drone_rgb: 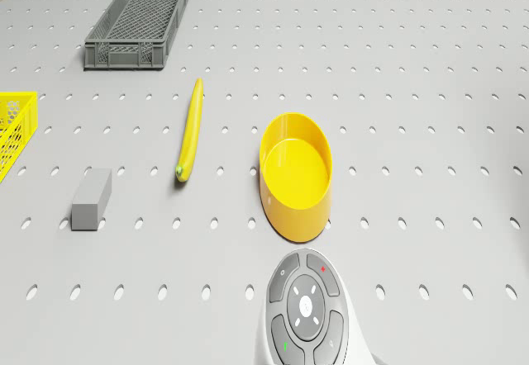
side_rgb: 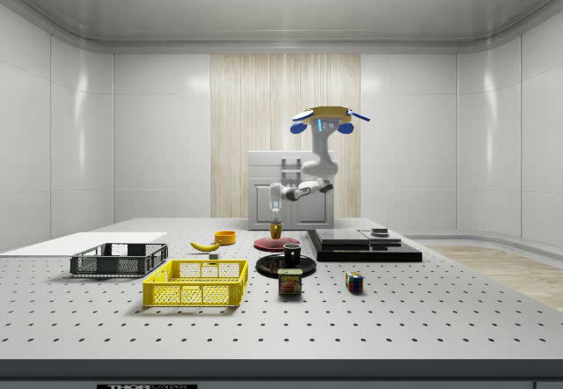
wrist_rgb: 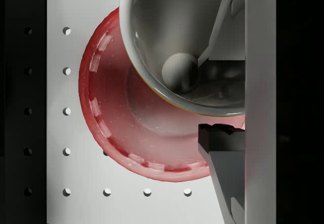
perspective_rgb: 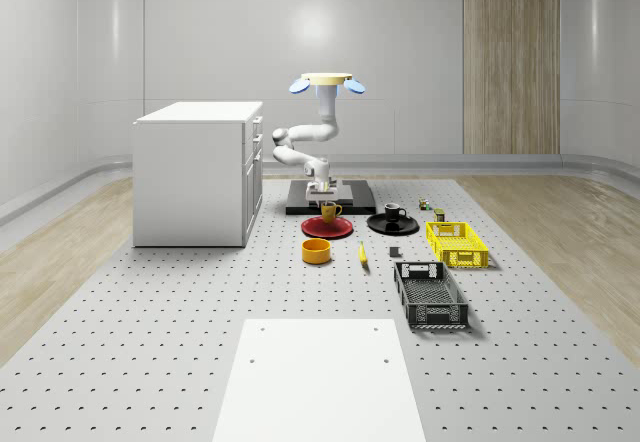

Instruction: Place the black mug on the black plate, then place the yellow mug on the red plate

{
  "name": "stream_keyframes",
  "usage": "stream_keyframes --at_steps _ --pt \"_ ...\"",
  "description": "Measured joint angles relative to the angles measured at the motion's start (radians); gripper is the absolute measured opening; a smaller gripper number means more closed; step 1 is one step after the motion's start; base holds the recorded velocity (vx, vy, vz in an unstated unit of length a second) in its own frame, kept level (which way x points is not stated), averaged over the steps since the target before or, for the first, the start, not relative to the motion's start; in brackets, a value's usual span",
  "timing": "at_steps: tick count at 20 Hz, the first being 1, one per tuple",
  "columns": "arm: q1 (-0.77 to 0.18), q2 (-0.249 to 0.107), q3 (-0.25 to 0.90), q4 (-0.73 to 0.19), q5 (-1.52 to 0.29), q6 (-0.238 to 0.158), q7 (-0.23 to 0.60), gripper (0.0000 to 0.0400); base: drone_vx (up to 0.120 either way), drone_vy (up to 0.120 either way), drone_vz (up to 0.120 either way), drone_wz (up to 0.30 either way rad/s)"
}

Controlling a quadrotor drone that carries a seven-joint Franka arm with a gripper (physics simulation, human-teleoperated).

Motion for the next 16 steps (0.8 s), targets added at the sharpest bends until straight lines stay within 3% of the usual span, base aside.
stream_keyframes --at_steps 3,4,6,9,12,16 --pt "0.003 0.003 -0.013 0.011 -0.012 0.009 -0.009 0.011 0.0 0.0 0.0 0.0" --pt "0.004 0.003 -0.016 0.014 -0.014 0.011 -0.011 0.0133 0.0 0.0 0.0 0.0" --pt "0.005 0.005 -0.02 0.018 -0.018 0.012 -0.014 0.0238 0.0 0.0 0.0 0.0" --pt "0.012 0.005 -0.01 0.01 -0.01 0.005 -0.018 0.0323 0.0 0.0 0.0 0.0" --pt "0.022 0.002 0.013 -0.008 0.011 -0.011 -0.019 0.0364 0.0 0.0 0.0 0.0" --pt "0.033 -0.001 0.044 -0.029 0.039 -0.03 -0.02 0.0387 0.0 0.0 0.0 0.0"
